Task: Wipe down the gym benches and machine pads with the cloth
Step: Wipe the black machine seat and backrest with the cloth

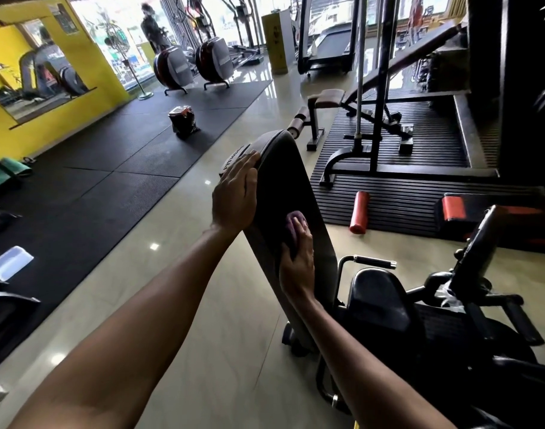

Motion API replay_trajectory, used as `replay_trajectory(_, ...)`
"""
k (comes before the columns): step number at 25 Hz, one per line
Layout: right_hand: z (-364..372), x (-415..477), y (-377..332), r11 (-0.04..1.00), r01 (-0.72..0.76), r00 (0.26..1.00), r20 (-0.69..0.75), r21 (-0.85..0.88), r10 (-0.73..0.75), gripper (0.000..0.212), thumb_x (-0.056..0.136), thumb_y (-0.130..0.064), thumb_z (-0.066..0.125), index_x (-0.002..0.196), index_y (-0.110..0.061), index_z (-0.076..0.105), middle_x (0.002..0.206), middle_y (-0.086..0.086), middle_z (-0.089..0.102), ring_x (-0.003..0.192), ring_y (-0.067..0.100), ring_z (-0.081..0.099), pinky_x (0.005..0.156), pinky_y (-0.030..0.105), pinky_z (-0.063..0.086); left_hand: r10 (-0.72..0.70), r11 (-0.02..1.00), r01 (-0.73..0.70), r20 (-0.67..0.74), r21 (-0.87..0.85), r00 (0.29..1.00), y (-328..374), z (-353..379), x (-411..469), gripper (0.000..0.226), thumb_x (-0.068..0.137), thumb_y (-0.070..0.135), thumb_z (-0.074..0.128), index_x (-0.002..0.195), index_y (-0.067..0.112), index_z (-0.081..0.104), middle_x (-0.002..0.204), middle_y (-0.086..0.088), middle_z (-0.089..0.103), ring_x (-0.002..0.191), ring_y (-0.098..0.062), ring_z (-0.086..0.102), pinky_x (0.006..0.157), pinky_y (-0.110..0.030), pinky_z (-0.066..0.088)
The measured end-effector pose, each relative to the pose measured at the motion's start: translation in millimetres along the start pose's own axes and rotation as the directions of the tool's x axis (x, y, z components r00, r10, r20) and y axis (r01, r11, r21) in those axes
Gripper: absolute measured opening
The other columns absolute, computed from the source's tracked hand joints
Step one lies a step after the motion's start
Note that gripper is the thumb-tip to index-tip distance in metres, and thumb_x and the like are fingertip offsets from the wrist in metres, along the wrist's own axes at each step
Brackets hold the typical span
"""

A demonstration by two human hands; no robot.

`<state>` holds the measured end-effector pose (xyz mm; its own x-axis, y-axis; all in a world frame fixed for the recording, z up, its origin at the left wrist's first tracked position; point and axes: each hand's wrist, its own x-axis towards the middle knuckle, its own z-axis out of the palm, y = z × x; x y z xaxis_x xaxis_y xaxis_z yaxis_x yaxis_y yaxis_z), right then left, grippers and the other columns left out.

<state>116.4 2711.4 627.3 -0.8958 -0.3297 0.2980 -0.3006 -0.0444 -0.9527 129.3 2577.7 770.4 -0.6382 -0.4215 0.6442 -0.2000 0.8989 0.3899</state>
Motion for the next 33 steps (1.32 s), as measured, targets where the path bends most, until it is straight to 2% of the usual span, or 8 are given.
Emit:
replay_trajectory(4, 26, 7, -58, 0.959, 0.258, 0.964, -0.027, -0.114, -0.263, 0.081, 0.084, -0.032, 0.07, 0.155, -0.011, 0.035, 0.162, 0.008, 0.032, 0.154, 0.03, 0.02, 0.125, 0.051, 0.02, 0.012, 1.0, -0.013, 0.066, 0.017, 0.998, -2, -4, 3, 0.052, 0.104, 0.035, 0.028, 0.144, 0.016, 0.055, 0.149, 0.0, 0.053, 0.141, -0.013, 0.043, 0.115, -0.019, 0.028)
replay_trajectory(8, 44, 2, -44, 0.897, 0.277, 0.921, -0.17, -0.344, -0.349, 0.083, 0.082, -0.017, 0.077, 0.153, -0.015, 0.035, 0.161, 0.012, 0.036, 0.152, 0.036, 0.027, 0.117, 0.058, 0.033, 0.033, 0.999, -0.037, 0.156, 0.027, 0.987, -6, -12, 3, 0.053, 0.105, 0.036, 0.027, 0.149, 0.015, 0.048, 0.154, -0.001, 0.047, 0.145, -0.014, 0.037, 0.118, -0.021, 0.023)
replay_trajectory(12, 28, -41, 28, 0.925, 0.161, 0.954, -0.185, -0.343, -0.235, 0.086, 0.083, -0.016, 0.083, 0.154, -0.011, 0.035, 0.164, 0.004, 0.029, 0.152, 0.032, 0.029, 0.114, 0.058, 0.038, 0.05, 0.998, -0.053, 0.145, 0.017, 0.988, -5, -10, 3, 0.052, 0.106, 0.036, 0.028, 0.148, 0.014, 0.049, 0.153, -0.003, 0.048, 0.145, -0.016, 0.038, 0.12, -0.027, 0.026)
replay_trajectory(17, 34, -13, -14, 0.951, 0.193, 0.953, -0.184, -0.24, -0.24, 0.082, 0.093, -0.062, 0.06, 0.151, -0.007, 0.045, 0.159, 0.01, 0.04, 0.151, 0.031, 0.031, 0.115, 0.058, 0.035, 0.009, 0.999, -0.015, 0.15, 0.035, 0.989, -1, -10, 2, 0.049, 0.106, 0.032, 0.03, 0.149, 0.015, 0.048, 0.154, 0.0, 0.046, 0.145, -0.014, 0.036, 0.119, -0.022, 0.023)
replay_trajectory(24, 31, 4, -21, 0.885, 0.327, 0.922, -0.094, -0.332, -0.376, 0.066, 0.1, -0.044, 0.056, 0.155, -0.012, 0.039, 0.163, 0.012, 0.034, 0.154, 0.034, 0.024, 0.12, 0.057, 0.029, 0.009, 0.999, -0.018, 0.215, 0.04, 0.977, 3, -17, 2, 0.052, 0.106, 0.037, 0.028, 0.153, 0.017, 0.041, 0.158, 0.0, 0.04, 0.148, -0.014, 0.031, 0.121, -0.025, 0.02)
replay_trajectory(28, 4, -11, 29, 0.992, 0.027, 0.999, -0.017, -0.122, -0.029, 0.07, 0.096, -0.051, 0.051, 0.158, -0.023, 0.035, 0.164, -0.007, 0.031, 0.153, 0.012, 0.025, 0.122, 0.044, 0.028, 0.154, 0.924, -0.249, 0.314, 0.29, 0.937, 9, -24, 5, 0.052, 0.106, 0.028, 0.031, 0.156, 0.011, 0.033, 0.161, -0.008, 0.035, 0.151, -0.022, 0.026, 0.126, -0.042, 0.012)
replay_trajectory(30, -5, 13, 36, 0.981, -0.189, 0.98, 0.048, -0.044, 0.191, 0.073, 0.087, -0.061, 0.045, 0.155, -0.036, 0.037, 0.16, -0.012, 0.036, 0.147, 0.01, 0.034, 0.122, 0.04, 0.028, 0.319, 0.699, -0.536, 0.464, 0.474, 0.826, 17, -20, 5, 0.059, 0.098, 0.025, 0.026, 0.154, 0.008, 0.037, 0.158, -0.01, 0.04, 0.15, -0.026, 0.028, 0.125, -0.048, 0.012)
replay_trajectory(33, -7, 77, 28, 0.923, -0.363, 0.915, 0.14, -0.13, 0.379, 0.075, 0.085, -0.063, 0.043, 0.156, -0.037, 0.033, 0.162, -0.001, 0.031, 0.146, 0.025, 0.037, 0.121, 0.042, 0.027, 0.233, 0.48, -0.677, 0.663, 0.557, 0.711, 37, -11, 5, 0.076, 0.087, 0.031, 0.007, 0.152, 0.008, 0.04, 0.156, -0.009, 0.043, 0.151, -0.026, 0.026, 0.125, -0.053, 0.005)
